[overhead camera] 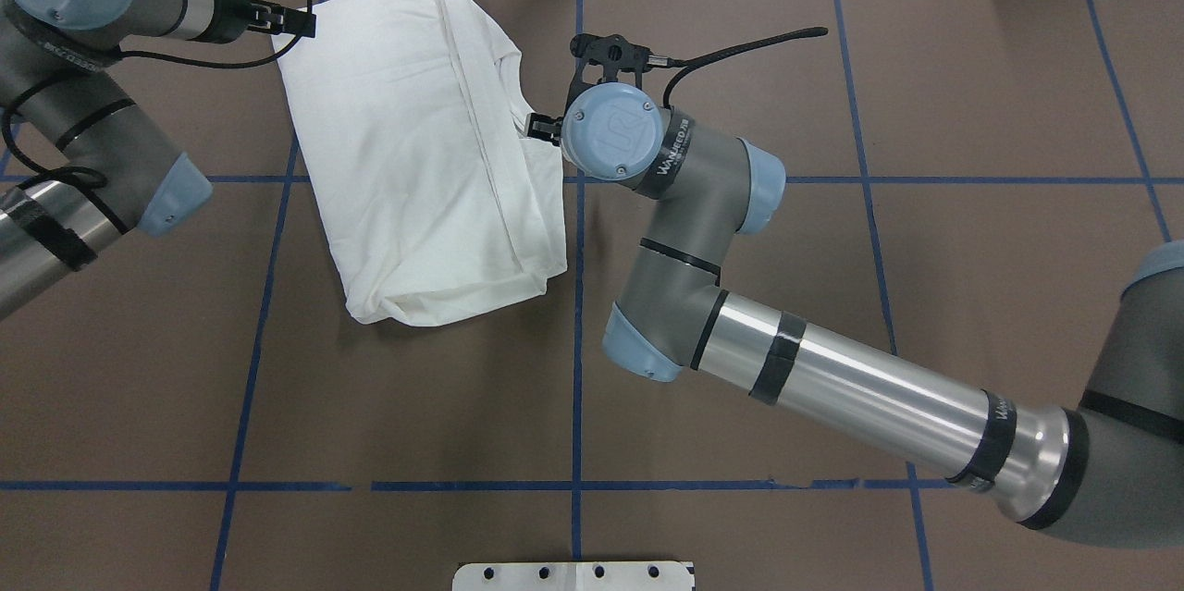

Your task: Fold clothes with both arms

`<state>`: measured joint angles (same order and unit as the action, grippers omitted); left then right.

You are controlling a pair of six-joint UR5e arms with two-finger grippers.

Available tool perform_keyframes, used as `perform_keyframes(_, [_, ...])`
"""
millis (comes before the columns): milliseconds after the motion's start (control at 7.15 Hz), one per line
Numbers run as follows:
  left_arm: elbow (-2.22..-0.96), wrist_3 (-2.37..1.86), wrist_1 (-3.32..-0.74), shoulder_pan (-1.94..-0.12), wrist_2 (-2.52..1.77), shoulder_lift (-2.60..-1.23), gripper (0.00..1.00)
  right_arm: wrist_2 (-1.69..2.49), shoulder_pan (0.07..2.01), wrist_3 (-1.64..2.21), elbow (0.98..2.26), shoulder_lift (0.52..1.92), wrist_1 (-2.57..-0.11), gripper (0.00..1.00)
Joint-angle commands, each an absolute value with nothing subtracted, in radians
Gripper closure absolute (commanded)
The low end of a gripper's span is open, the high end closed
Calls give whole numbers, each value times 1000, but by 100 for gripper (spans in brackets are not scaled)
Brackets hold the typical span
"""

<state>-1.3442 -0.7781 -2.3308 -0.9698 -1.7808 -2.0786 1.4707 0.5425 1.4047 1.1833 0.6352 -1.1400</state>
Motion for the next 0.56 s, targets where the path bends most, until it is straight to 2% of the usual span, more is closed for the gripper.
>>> perform_keyframes(0, [-1364, -779, -2335, -966, -1784, -2062, 0, 1428, 511, 1433, 1008, 537, -1072, 26])
perform_keyframes(420, [-1362, -779, -2335, -966, -1783, -2060, 0, 1391, 499, 1387, 970, 534, -1074, 36])
